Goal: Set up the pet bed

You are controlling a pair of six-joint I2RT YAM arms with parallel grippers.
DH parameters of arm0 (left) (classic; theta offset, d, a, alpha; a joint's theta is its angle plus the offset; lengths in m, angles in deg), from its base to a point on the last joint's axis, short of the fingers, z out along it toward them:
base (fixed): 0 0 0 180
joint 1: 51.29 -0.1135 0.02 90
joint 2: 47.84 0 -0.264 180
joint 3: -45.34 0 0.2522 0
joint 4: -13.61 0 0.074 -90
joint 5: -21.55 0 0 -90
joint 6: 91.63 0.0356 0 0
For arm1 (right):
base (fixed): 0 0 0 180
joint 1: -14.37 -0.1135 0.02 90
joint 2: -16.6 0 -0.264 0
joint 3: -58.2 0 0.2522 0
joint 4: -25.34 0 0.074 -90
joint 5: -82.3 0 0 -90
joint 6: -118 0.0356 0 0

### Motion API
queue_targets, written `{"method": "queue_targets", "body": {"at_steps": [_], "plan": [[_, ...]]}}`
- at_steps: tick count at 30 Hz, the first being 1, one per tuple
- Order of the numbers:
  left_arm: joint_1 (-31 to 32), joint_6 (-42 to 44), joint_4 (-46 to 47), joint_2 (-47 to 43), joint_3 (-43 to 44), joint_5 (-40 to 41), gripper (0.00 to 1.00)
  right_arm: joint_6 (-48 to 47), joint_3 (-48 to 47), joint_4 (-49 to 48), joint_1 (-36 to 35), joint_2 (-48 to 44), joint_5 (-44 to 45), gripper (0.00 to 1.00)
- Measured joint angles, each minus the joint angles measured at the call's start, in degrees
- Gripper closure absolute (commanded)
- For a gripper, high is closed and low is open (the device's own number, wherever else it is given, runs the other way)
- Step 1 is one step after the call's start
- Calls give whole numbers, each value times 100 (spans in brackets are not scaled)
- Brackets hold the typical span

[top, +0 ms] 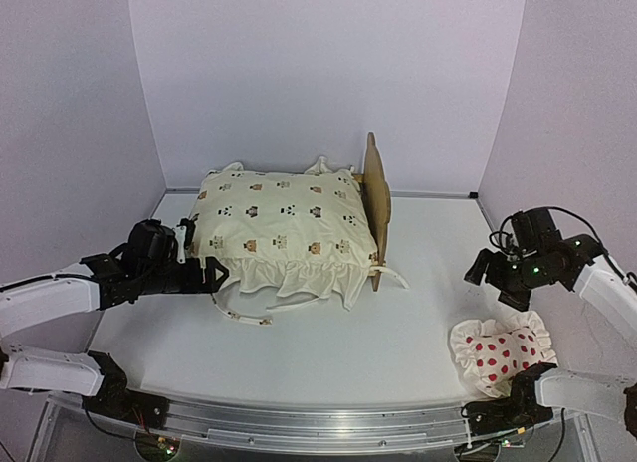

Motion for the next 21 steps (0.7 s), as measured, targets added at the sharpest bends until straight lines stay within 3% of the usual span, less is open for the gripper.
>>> {"method": "queue_targets", "body": {"at_steps": [6,12,18,21], "plan": [[0,0,-123,-292,-5,-111,1,453,119,678,0,37,379,2],[0,4,-127,-611,-80,-128,0,1164,883,1035,0,-121,820,2],[0,15,-123,-837,-186,-308,1,1666,1689,774,-1,-40,908,2],[0,21,-121,-846,-186,-379,1,1711,1901,524,-2,304,862,13]]}}
